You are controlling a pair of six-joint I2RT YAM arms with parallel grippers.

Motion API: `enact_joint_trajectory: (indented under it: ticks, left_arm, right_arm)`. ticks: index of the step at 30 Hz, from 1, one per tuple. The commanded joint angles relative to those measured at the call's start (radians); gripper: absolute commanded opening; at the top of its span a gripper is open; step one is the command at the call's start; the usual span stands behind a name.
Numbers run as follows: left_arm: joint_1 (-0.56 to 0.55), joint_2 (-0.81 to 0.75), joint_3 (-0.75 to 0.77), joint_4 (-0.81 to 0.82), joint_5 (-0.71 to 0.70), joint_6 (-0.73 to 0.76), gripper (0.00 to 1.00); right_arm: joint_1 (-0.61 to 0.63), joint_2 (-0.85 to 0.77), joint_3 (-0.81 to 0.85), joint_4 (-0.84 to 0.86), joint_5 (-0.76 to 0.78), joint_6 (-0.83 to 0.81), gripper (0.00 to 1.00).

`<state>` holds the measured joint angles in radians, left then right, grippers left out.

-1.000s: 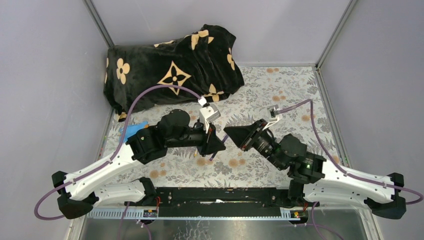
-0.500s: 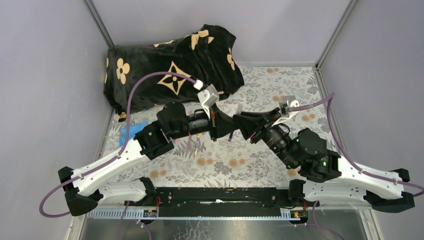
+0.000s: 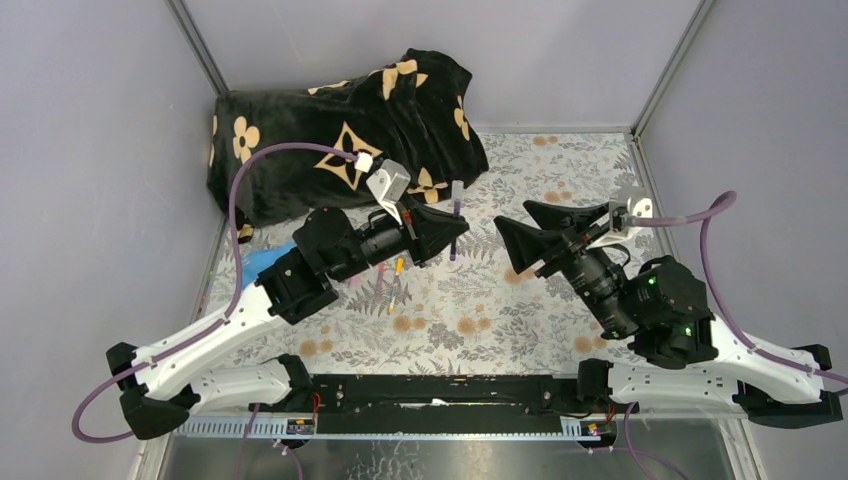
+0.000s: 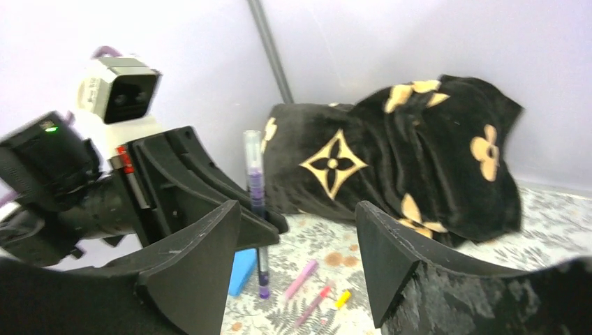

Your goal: Insert the pens into the pen caps

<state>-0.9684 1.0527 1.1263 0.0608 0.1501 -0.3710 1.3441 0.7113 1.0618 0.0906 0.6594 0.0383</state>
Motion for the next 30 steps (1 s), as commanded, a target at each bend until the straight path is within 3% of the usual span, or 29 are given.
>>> enact_joint_trajectory:
  ticks: [1,5,9,14,19,26,30]
  left_arm:
    - [0.009,-0.026,-0.05,-0.094,-0.238,-0.012,0.0]
    - [0.013,0.008,-0.081,-0.221,-0.363,-0.06,0.0]
    - [0.012,0.029,-0.145,-0.269,-0.426,-0.104,0.0]
    - [0.014,0.06,-0.208,-0.294,-0.46,-0.14,0.0]
    - [0.014,0.121,-0.228,-0.328,-0.469,-0.144,0.0]
    - [0.015,0.26,-0.231,-0.379,-0.459,-0.153,0.0]
    - [0.02,0.354,-0.234,-0.391,-0.487,-0.164,0.0]
  right_arm:
    - [0.009,0.047,0.015,-0.162,0.182,0.013,0.7]
    - [0.01,0.143,0.037,-0.342,0.3,0.044,0.71]
    - [-0.011,0.22,-0.002,-0.376,0.322,0.046,0.73]
    - [-0.263,0.331,0.015,-0.484,0.018,0.154,0.75]
    - [-0.425,0.422,-0.008,-0.508,-0.198,0.209,0.76]
    - [-0.726,0.447,-0.128,-0.473,-0.591,0.323,0.77]
    - [-0.807,0.411,-0.227,-0.397,-0.754,0.364,0.77]
